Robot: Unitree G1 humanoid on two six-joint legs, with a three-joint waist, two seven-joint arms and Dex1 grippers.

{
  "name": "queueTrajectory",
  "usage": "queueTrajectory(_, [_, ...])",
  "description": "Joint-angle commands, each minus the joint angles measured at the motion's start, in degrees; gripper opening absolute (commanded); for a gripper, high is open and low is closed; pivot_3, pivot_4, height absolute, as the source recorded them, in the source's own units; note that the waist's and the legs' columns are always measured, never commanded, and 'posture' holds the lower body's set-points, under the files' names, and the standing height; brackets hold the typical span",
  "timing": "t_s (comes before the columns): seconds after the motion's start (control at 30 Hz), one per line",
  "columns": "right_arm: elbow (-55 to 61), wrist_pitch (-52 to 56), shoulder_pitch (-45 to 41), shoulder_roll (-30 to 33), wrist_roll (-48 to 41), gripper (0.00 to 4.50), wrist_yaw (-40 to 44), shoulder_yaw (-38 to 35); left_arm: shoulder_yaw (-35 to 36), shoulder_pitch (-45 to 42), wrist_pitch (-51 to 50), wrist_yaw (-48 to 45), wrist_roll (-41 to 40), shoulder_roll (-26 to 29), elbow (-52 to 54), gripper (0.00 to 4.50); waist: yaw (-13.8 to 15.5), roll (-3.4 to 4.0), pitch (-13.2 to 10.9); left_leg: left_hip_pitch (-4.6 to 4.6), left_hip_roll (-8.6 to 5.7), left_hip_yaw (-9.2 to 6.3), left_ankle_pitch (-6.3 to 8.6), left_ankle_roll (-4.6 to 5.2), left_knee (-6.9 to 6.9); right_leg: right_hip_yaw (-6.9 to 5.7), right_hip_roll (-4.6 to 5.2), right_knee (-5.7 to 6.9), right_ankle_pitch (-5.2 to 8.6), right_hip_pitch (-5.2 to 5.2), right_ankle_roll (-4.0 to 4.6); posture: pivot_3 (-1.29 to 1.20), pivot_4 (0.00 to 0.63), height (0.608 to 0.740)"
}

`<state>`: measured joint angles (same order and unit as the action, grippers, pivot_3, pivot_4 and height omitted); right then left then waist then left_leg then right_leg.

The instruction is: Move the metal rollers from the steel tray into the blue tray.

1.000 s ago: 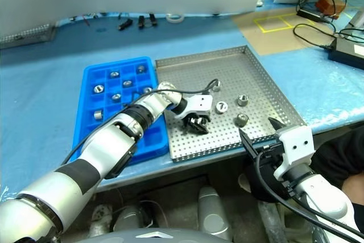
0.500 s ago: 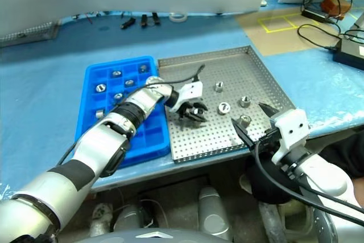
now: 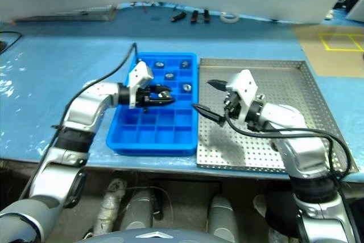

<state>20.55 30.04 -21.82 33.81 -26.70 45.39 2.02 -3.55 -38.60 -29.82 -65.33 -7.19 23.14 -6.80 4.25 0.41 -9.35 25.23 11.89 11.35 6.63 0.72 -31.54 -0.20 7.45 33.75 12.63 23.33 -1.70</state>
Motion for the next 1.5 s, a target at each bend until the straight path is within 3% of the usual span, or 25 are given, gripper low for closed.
queueTrajectory(0.03, [-3.70,-3.21,-4.33,-1.58,0.79,4.50,4.02,3.19,2.66,4.35,-5.81,3.60,-3.65,2.37,11.43,1.75,1.78,0.00,0.00,0.00,0.00,0.00,0.03,-0.12,0.04,-0.02,0.00,0.00,0.00,0.00,0.00,0.13,0.150,0.740])
queueTrajectory(0.33, [-10.69,-6.28,-9.57,-5.06,2.57,4.50,9.18,7.02,6.50,15.93,-14.35,7.27,-11.54,9.49,25.89,1.75,4.37,-0.01,-0.01,-0.06,0.08,-0.20,-0.19,-0.58,0.31,-0.21,-0.11,0.17,0.01,0.07,0.00,0.25,0.150,0.740])
queueTrajectory(0.6, [-10.97,-6.46,-9.53,-5.85,3.25,4.50,10.40,7.38,6.13,19.92,-13.37,8.00,-12.64,15.82,24.88,1.75,4.60,-0.02,-0.01,-0.06,0.21,-0.32,-0.38,-0.88,0.44,-0.24,-0.28,0.40,0.01,0.26,-0.02,0.25,0.150,0.740])
queueTrajectory(0.9, [-10.46,-6.94,-8.10,-6.03,3.95,4.50,9.62,6.59,2.35,20.01,-12.07,8.61,-12.51,16.59,22.54,1.75,4.51,-0.03,-0.01,-0.04,0.22,-0.32,-0.55,-1.12,0.43,-0.02,-0.29,1.08,0.07,0.72,0.01,0.22,0.150,0.740])
queueTrajectory(1.17, [-9.26,-6.48,-7.44,-6.13,4.01,4.50,7.90,6.16,0.79,16.95,-8.44,8.40,-10.62,17.47,16.45,4.33,4.41,-0.04,0.00,-0.09,0.24,-0.32,-0.61,-1.19,0.42,0.08,-0.36,1.14,0.06,0.76,0.03,0.18,0.150,0.740])
queueTrajectory(1.5, [-5.43,-5.38,-4.26,-2.77,3.49,4.50,4.81,1.98,-4.69,4.21,-2.63,5.50,-9.69,11.76,5.32,4.46,4.41,-0.06,0.00,-0.02,0.13,-0.29,-0.65,-1.14,0.33,0.12,-0.34,1.17,0.05,0.74,0.02,0.00,0.150,0.740])
